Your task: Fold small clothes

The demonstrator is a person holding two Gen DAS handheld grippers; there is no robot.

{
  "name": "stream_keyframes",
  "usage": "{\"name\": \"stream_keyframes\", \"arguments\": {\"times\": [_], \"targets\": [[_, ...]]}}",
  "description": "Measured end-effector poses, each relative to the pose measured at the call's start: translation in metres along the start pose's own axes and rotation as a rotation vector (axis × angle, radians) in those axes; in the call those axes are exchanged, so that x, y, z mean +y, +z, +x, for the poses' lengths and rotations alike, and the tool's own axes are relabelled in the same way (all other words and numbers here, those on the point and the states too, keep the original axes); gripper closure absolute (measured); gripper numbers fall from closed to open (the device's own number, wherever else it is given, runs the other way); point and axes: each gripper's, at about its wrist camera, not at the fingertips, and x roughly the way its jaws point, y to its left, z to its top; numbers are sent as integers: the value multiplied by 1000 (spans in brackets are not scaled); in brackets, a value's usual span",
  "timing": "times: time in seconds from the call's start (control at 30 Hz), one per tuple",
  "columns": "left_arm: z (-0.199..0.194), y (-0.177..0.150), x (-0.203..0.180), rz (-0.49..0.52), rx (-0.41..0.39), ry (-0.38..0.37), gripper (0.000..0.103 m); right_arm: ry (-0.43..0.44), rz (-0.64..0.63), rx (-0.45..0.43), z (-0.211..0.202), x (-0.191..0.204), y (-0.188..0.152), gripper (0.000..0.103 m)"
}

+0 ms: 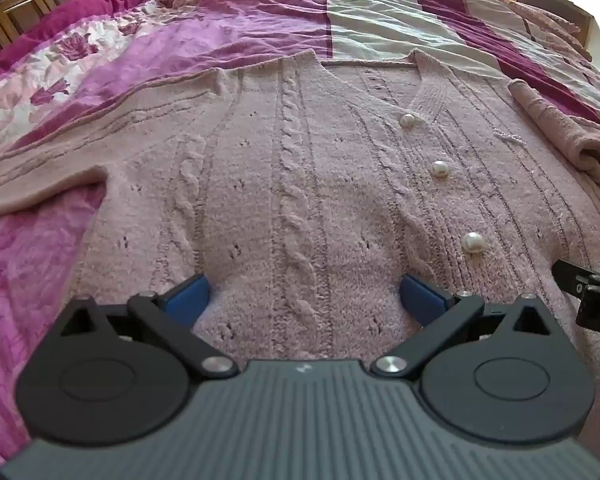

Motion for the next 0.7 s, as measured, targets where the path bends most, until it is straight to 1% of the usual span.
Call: {"name": "stream_keyframes", "arguments": {"times": [0.07,0.1,0.2,0.23,0.33,0.37,0.7], "targets": [[-1,-1,-2,-3,-4,-3,0,0,0,1,0,0,0,0],[0,1,-3,-2,11,8,0,0,-1,1,0,0,-1,0],[0,4,-6,-2,14,10,0,1,0,-2,0,0,-1,0],[0,-2,-1,-2,-1,1,0,1,0,-2,0,0,-1,0],[-1,-3,-4,2,-5,6,0,-1,-2,-4,0,0,-2,0],[-1,0,0,-2,-3,1,0,-1,-3,-4,0,1,-3,0],[0,0,0,-1,1,3,0,-3,-5,-9,-2,1,-3,0]]}}
